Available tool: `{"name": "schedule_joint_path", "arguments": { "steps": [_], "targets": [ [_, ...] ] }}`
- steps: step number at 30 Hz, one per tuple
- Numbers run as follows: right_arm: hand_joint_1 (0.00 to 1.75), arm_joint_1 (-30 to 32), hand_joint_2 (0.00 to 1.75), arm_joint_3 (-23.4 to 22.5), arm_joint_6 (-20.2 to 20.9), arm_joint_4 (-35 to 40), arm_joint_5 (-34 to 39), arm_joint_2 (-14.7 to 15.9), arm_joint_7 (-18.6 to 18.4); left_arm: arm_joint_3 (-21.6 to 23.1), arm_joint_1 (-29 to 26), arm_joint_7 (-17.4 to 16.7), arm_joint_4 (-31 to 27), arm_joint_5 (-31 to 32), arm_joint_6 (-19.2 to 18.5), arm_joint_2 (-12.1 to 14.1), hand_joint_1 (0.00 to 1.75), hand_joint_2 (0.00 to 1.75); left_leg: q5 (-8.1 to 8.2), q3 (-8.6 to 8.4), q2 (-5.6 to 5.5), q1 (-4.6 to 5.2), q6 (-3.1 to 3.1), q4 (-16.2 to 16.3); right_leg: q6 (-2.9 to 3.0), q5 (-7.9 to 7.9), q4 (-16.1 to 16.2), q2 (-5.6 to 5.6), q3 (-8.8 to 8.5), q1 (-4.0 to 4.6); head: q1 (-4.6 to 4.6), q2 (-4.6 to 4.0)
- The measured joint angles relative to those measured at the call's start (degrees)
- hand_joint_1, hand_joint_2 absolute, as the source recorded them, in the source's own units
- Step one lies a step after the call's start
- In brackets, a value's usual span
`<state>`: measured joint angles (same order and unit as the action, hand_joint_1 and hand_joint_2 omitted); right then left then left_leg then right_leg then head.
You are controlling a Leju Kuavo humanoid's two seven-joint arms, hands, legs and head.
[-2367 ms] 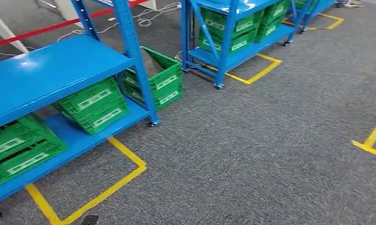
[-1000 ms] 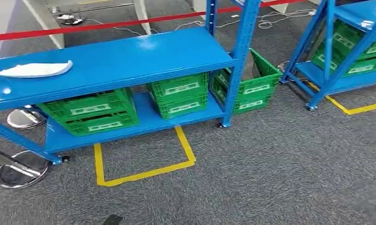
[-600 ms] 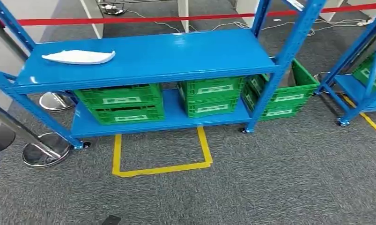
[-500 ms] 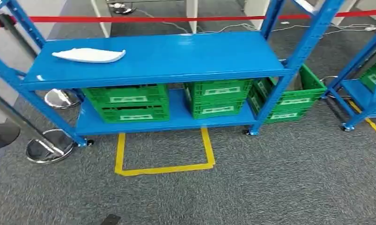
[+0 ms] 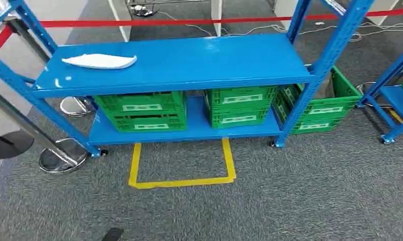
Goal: Take the parts from the cabinet and place them on the table.
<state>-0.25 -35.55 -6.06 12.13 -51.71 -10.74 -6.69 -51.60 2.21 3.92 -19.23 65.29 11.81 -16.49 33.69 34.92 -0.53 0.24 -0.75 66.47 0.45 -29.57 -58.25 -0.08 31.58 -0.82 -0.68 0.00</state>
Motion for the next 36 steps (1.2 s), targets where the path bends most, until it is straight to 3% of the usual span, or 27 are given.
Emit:
{"name": "schedule_joint_path", "arguments": {
  "steps": [2,3,4,5,7,9,11,13,14,17,18,19,20,22,24,25,27,29,32,33,34,35,36],
  "targets": [
    [0.00,-0.01,1.75,1.14,0.35,0.64,2.04,0.51,0.11,1.78,-0.93,-0.11,0.02,-2.59,-0.38,0.36,0.00,0.00,3.30,4.16,0.01,-0.18,-0.33,8.74,0.11,-0.09,0.00,-0.22,0.00,0.04,0.00,0.00],
    [0.00,-0.02,1.75,1.77,0.48,1.11,3.13,0.77,0.13,2.78,-1.58,-0.22,0.02,-4.00,-0.70,0.55,0.00,0.00,3.09,4.91,0.01,-0.25,-0.35,10.11,0.12,-0.12,0.00,-0.25,-0.09,0.05,0.02,0.00],
    [0.00,-0.07,1.75,2.37,0.59,1.60,4.11,0.94,0.22,3.67,-2.30,-0.31,0.02,-5.23,-1.01,0.79,0.00,0.00,1.41,4.25,0.01,-0.28,-0.28,8.71,0.09,-0.18,0.00,-0.24,-0.22,0.05,0.00,0.00],
    [0.00,-0.15,1.75,2.98,0.66,2.15,5.07,1.12,0.35,4.54,-2.88,-0.40,0.04,-6.50,-1.21,0.95,0.00,0.00,-1.05,2.67,0.01,-0.28,-0.09,5.15,0.03,-0.26,0.00,-0.21,-0.38,0.06,-0.04,0.00],
    [0.00,-0.38,1.75,4.31,0.81,3.32,7.20,1.45,0.94,6.51,-3.87,-0.51,0.04,-9.09,-1.56,1.49,0.00,0.00,-6.18,-2.01,0.12,-0.21,0.62,-5.07,-0.25,-0.44,0.00,-0.20,-0.83,0.06,-0.02,0.00],
    [0.00,-0.62,1.75,5.66,1.07,4.11,9.27,1.79,1.16,8.55,-4.39,-0.68,0.06,-11.77,-2.06,2.02,0.00,0.00,-5.27,-3.10,0.33,0.17,1.07,-7.96,-0.82,-0.64,-0.17,-0.27,-0.43,0.38,-0.02,0.00],
    [0.00,-0.59,1.75,7.05,1.36,4.81,11.43,2.17,1.18,10.64,-5.10,-0.90,0.06,-14.52,-2.50,2.74,0.00,0.00,-5.23,-2.89,0.24,0.37,1.42,-7.80,-1.51,-0.44,0.20,-0.48,-0.53,0.20,0.11,0.00],
    [0.00,-0.17,1.75,8.40,1.66,5.23,13.56,2.69,1.40,12.60,-5.70,-1.03,0.06,-17.24,-3.11,3.30,0.00,0.00,-5.90,-3.48,0.28,-0.26,2.13,-8.98,-2.15,-0.96,-0.01,-0.35,-0.21,0.14,0.13,0.00],
    [0.00,0.20,1.75,9.08,1.71,5.34,14.62,2.89,1.80,13.59,-5.69,-1.07,0.04,-18.52,-3.26,3.66,0.00,0.00,-5.94,-3.58,0.31,-0.23,2.48,-9.15,-2.32,-2.28,-1.77,-0.15,0.44,0.24,0.42,0.00],
    [0.00,1.47,1.75,10.87,2.19,5.34,17.88,3.54,2.28,16.83,-5.50,-1.12,-0.18,-22.34,-3.94,4.64,0.00,0.00,-5.75,-3.46,0.38,-0.13,2.88,-9.13,-2.81,-8.38,-14.40,-0.06,6.51,0.17,0.68,0.00],
    [0.00,1.60,1.75,11.64,2.34,5.36,19.21,3.68,2.45,17.87,-5.47,-1.32,-0.59,-23.89,-4.27,5.03,0.00,0.00,-5.74,-3.52,0.50,-0.10,2.88,-9.11,-2.95,-8.87,-17.07,-0.07,7.75,0.21,0.68,0.00],
    [0.00,1.92,1.75,12.24,2.51,5.29,20.25,3.83,2.60,18.88,-5.28,-1.38,-1.05,-25.26,-4.40,5.41,0.00,0.00,-5.71,-3.63,0.51,-0.09,2.86,-9.10,-2.98,-7.69,-16.42,-0.12,7.29,0.21,0.66,0.00],
    [0.00,2.33,1.75,12.80,2.56,5.23,21.16,3.98,2.80,19.87,-4.95,-1.38,-1.64,-26.37,-4.51,5.75,0.00,0.00,-5.64,-3.71,0.48,-0.10,2.84,-9.08,-2.93,-5.56,-13.55,-0.16,5.78,0.17,0.70,0.00],
    [0.00,3.28,1.75,14.03,2.73,4.92,23.02,4.35,2.93,21.79,-4.31,-1.45,-2.76,-28.92,-5.19,6.30,0.00,0.00,-5.40,-4.12,0.18,-0.12,2.50,-9.00,-2.60,-0.40,-3.37,-0.15,0.59,0.13,0.70,0.00],
    [0.00,4.09,1.75,15.29,2.91,4.61,25.09,4.62,3.22,23.64,-4.04,-1.60,-3.52,-31.35,-5.45,7.07,0.00,0.00,-5.03,-3.79,0.18,0.34,1.81,-8.29,-2.27,-1.02,0.75,-0.10,-1.30,0.22,0.72,0.00],
    [0.00,4.44,1.75,16.09,3.15,4.62,26.46,4.83,3.34,24.88,-4.04,-1.84,-3.87,-32.95,-5.80,7.53,0.00,0.00,-5.24,-3.55,0.35,0.30,1.45,-8.33,-1.69,-1.02,0.32,0.12,-1.27,0.29,0.50,0.00],
    [0.00,4.63,1.75,17.47,3.37,4.64,28.58,5.10,3.65,27.02,-4.16,-1.99,-4.00,-35.64,-6.35,8.31,0.00,0.00,-5.26,-3.69,0.41,0.26,1.21,-8.39,-1.28,-1.04,0.30,0.24,-1.29,0.39,0.59,0.00],
    [0.00,4.71,1.75,19.06,3.63,4.81,30.57,5.36,3.96,29.14,-4.73,-2.12,-4.05,-38.46,-6.74,9.08,0.00,0.00,-3.56,-3.19,0.39,0.15,0.36,-6.62,-0.48,-0.84,0.78,-0.16,-1.75,-0.06,0.42,0.00],
    [0.00,4.72,1.75,21.23,3.91,5.97,33.29,5.88,4.22,31.97,-6.76,-2.43,-3.74,-42.12,-7.48,9.84,0.00,0.00,2.32,2.57,0.39,-0.34,-0.37,5.82,0.05,-1.05,0.76,-0.53,-1.85,0.01,0.20,0.00],
    [0.00,4.65,1.75,21.86,3.94,6.71,34.26,6.21,4.22,32.90,-7.62,-2.51,-3.33,-43.40,-7.63,10.10,0.00,0.00,3.00,4.26,0.39,-0.42,-0.49,9.09,0.10,-1.10,0.74,-0.54,-1.89,0.02,0.15,0.00],
    [0.00,4.50,1.75,22.31,3.94,7.29,34.88,6.34,4.24,33.55,-8.49,-2.60,-2.93,-44.20,-7.86,10.32,0.00,0.00,2.18,4.64,0.39,-0.49,-0.53,9.44,0.10,-1.18,0.74,-0.53,-2.02,0.01,0.15,0.00],
    [0.00,4.31,1.75,22.92,4.04,8.18,35.64,6.61,4.33,34.29,-9.46,-2.65,-2.32,-45.20,-8.12,10.54,0.00,0.00,0.05,3.91,0.39,-0.57,-0.49,7.43,0.07,-1.31,0.74,-0.50,-2.20,0.01,0.15,0.00],
    [0.00,4.06,1.75,23.48,4.11,9.01,36.26,6.82,4.42,35.08,-10.37,-2.71,-1.66,-46.25,-8.29,10.91,0.00,0.00,-2.83,2.10,0.39,-0.62,-0.33,3.16,-0.03,-1.46,0.74,-0.43,-2.49,0.01,0.15,0.00]
  ]
}}
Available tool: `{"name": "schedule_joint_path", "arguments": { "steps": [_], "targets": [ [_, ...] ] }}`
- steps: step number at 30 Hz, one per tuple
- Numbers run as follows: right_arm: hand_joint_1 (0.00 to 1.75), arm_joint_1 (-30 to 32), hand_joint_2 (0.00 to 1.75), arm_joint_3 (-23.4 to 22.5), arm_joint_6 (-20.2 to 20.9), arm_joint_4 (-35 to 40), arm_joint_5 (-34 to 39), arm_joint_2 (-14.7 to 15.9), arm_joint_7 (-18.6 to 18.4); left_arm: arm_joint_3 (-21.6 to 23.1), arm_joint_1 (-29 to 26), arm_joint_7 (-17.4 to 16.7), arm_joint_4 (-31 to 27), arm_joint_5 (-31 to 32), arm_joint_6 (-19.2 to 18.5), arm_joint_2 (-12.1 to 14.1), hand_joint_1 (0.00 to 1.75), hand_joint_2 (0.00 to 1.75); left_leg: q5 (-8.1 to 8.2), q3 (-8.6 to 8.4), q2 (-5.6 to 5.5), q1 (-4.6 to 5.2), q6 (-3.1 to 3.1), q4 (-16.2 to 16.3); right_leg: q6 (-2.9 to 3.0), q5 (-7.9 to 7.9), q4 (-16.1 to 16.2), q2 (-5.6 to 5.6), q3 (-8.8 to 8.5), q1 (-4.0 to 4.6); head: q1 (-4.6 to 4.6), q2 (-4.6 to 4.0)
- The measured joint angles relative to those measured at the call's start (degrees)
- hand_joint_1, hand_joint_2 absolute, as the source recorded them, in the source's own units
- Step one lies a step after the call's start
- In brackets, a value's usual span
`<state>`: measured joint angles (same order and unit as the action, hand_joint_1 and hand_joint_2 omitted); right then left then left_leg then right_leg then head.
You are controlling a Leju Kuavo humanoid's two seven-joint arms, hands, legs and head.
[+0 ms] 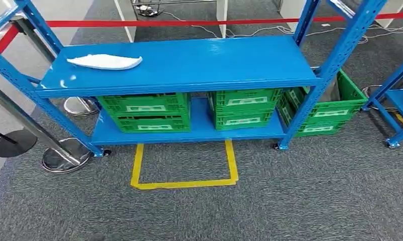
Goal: Take the parts from the cabinet and place them on the table.
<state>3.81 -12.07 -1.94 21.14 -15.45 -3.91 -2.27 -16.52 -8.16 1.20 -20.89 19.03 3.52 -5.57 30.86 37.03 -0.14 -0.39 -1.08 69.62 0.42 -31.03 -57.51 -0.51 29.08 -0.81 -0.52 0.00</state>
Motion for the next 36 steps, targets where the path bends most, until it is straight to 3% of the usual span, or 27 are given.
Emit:
{"name": "schedule_joint_path", "arguments": {
  "steps": [1,2,4,6,8,10,11,12,13,14,17,18,19,20,24,28,36],
  "targets": [
    [0.00,-0.37,1.75,0.68,0.11,1.43,1.04,0.18,0.35,0.82,-0.87,-0.13,0.74,-1.06,-0.13,0.37,0.00,0.00,-2.84,-2.26,0.01,0.00,0.25,-5.19,-0.13,-0.21,0.01,0.06,-0.33,0.00,0.02,0.00],
    [0.00,-0.82,1.75,1.25,0.22,2.27,1.88,0.33,0.63,1.64,-1.65,-0.22,1.35,-2.10,-0.22,0.63,0.00,0.00,-4.08,-3.80,0.04,0.03,0.55,-9.18,-0.42,-0.43,0.02,0.06,-0.38,0.00,0.00,0.00],
    [0.00,-1.63,1.75,2.37,0.48,3.50,3.34,0.64,0.76,3.39,-2.50,-0.31,2.36,-3.93,-0.61,1.18,0.00,0.00,-2.78,-4.65,0.05,0.37,0.97,-10.80,-1.25,-0.82,-0.15,-0.06,0.21,0.36,-0.07,0.00],
    [0.00,-1.56,1.75,3.90,0.70,4.78,5.31,1.23,0.85,5.33,-3.55,-0.44,2.95,-6.41,-1.12,2.03,0.00,0.00,-2.75,-4.63,-0.20,0.63,1.43,-10.70,-1.94,-0.77,0.30,-0.52,0.17,0.12,0.11,0.00],
    [0.00,-0.80,1.75,5.53,0.90,4.93,7.37,1.83,1.01,7.74,-3.47,-0.48,2.82,-9.29,-1.57,2.36,0.00,0.00,-3.19,-5.13,0.03,0.17,2.18,-11.76,-2.53,-1.75,-0.71,-0.09,-0.01,0.10,0.18,0.00],
    [0.00,0.89,1.75,6.32,1.09,3.85,9.19,1.97,1.36,8.98,-2.17,-0.48,1.38,-11.29,-1.97,2.93,0.00,0.00,-3.10,-5.05,-0.03,0.14,3.07,-11.80,-2.90,-5.59,-7.21,0.33,3.39,0.07,0.31,0.00],
    [0.00,2.12,1.75,6.70,1.20,2.94,9.81,2.03,1.46,9.59,-1.08,-0.48,0.28,-12.13,-2.12,3.12,0.00,0.00,-3.02,-5.12,-0.09,0.21,3.21,-11.80,-3.19,-7.92,-12.54,0.44,6.19,-0.05,0.24,0.00],
    [0.00,3.21,1.75,6.92,1.25,2.15,10.25,2.10,1.55,10.07,-0.09,-0.48,-0.57,-12.63,-2.16,3.26,0.00,0.00,-2.93,-5.13,-0.11,0.24,3.34,-11.77,-3.53,-9.02,-15.97,0.43,8.24,-0.09,0.22,0.00],
    [0.00,4.61,1.75,7.18,1.57,1.15,11.02,2.19,1.64,10.44,0.94,-0.50,-1.54,-13.18,-2.21,3.34,0.00,0.00,-2.90,-5.17,-0.11,0.24,3.35,-11.74,-3.82,-8.71,-17.15,0.39,9.28,-0.18,0.31,0.00],
    [0.00,5.36,1.75,7.26,1.64,0.46,11.66,2.19,2.14,10.79,1.80,-0.52,-2.68,-13.74,-2.21,3.41,0.00,0.00,-2.80,-5.33,0.01,0.20,3.24,-11.70,-4.12,-6.97,-15.55,0.39,8.81,-0.28,0.28,0.00],
    [0.00,6.47,1.75,7.72,1.70,-2.46,12.50,2.52,2.12,11.80,4.68,-0.61,-5.89,-14.77,-2.58,3.69,0.00,0.00,-2.06,-5.59,0.72,-0.07,2.64,-10.95,-5.28,0.42,-2.70,0.10,2.22,-1.11,0.26,0.00],
    [0.00,7.15,0.00,7.90,1.81,-3.64,12.92,2.54,2.12,12.10,5.56,-0.61,-7.36,-15.40,-2.71,4.26,0.00,0.00,-1.69,-5.24,0.56,0.31,2.32,-10.37,-5.29,-0.83,-0.94,0.27,1.35,-0.90,0.44,0.00],
    [0.00,7.64,0.00,8.14,1.68,-4.00,13.35,2.56,1.99,12.57,5.98,-0.61,-7.96,-16.04,-2.91,4.33,0.00,0.00,-1.35,-5.16,0.42,0.51,2.03,-9.94,-2.84,0.06,-0.78,0.45,0.79,-0.94,0.39,0.00],
    [0.00,8.12,0.00,8.66,1.64,-4.33,13.75,2.63,1.68,13.07,5.98,-0.66,-8.00,-16.85,-3.04,4.68,0.00,0.00,-1.49,-5.21,0.42,0.59,2.05,-10.03,-3.22,-0.28,-0.92,0.45,0.68,-0.90,0.42,0.00],
    [0.00,7.89,0.00,9.58,1.77,-2.54,14.84,3.17,1.97,14.31,2.74,-1.18,-6.43,-18.53,-3.17,4.83,0.00,0.00,-1.60,-5.56,0.62,0.48,1.92,-10.44,-3.04,-0.30,-0.93,0.90,0.84,-0.71,0.39,0.00],
    [0.00,5.46,0.00,10.37,1.79,-0.96,15.30,3.17,2.12,14.84,0.27,-1.18,-5.12,-18.99,-3.21,4.85,0.00,0.00,-1.58,-5.78,0.24,0.37,1.48,-10.64,-2.47,-0.71,-0.93,0.27,1.30,-0.60,0.46,0.00],
    [0.00,4.70,0.00,10.70,1.79,0.17,15.34,3.37,2.29,15.30,-0.61,-1.18,-3.78,-19.08,-3.21,4.96,0.00,0.00,-1.68,-5.72,0.03,0.33,1.21,-10.69,-2.44,-0.65,-0.94,0.12,0.55,-0.52,0.48,0.00]
  ]
}}
